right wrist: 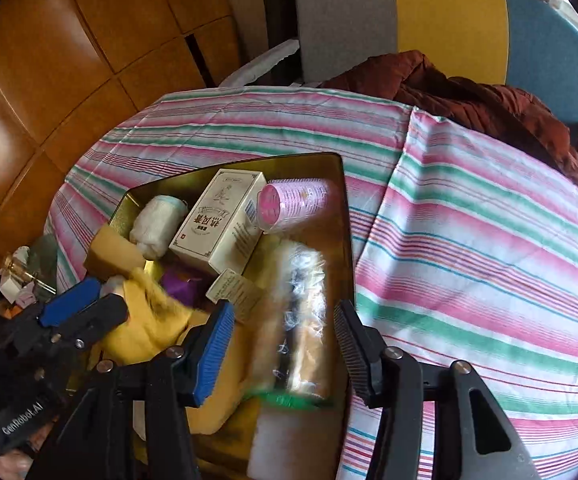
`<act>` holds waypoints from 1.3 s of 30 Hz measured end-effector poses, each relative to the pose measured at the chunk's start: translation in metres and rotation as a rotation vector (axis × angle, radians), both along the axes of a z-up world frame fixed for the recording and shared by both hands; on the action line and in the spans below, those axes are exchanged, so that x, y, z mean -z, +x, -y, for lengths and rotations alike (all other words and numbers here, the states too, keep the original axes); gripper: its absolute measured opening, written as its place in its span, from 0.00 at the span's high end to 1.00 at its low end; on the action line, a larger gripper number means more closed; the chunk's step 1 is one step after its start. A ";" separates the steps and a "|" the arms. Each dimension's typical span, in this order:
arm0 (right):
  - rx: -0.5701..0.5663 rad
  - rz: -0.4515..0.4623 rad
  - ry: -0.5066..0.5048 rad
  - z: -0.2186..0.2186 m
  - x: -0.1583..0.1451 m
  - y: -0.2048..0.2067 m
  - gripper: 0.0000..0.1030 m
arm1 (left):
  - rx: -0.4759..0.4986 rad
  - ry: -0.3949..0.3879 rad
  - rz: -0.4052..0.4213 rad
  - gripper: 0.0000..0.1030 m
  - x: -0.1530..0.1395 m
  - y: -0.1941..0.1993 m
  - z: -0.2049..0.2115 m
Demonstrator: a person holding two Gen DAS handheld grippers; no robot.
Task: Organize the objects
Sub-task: 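Lower the plush toy and wafer bar into the tray and open both tools, then withdraw both open tools from the gold tray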
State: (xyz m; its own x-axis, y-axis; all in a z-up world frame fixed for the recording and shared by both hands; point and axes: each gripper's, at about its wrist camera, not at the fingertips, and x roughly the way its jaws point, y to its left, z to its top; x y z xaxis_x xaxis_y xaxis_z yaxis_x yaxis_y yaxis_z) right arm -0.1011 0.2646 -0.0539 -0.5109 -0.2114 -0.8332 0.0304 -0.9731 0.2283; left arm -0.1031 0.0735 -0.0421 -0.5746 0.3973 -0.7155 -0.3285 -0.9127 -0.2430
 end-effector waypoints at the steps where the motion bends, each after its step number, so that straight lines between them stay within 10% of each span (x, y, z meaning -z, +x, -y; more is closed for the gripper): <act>1: -0.002 0.003 0.004 0.001 0.002 0.001 0.49 | 0.001 -0.002 0.001 0.48 0.001 0.000 0.000; 24: -0.003 -0.065 0.066 0.025 -0.008 0.053 0.32 | -0.125 -0.064 -0.035 0.34 -0.003 0.047 0.038; 39: 0.071 -0.151 0.180 0.035 -0.012 0.088 0.28 | -0.219 -0.137 -0.116 0.00 -0.014 0.073 0.044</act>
State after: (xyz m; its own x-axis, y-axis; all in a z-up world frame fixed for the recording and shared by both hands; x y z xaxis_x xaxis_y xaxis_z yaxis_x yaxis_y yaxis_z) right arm -0.0135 0.2293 -0.0418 -0.6406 -0.0256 -0.7674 -0.0193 -0.9986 0.0494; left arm -0.0298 0.0290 -0.0276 -0.7175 0.1588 -0.6782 -0.1384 -0.9867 -0.0846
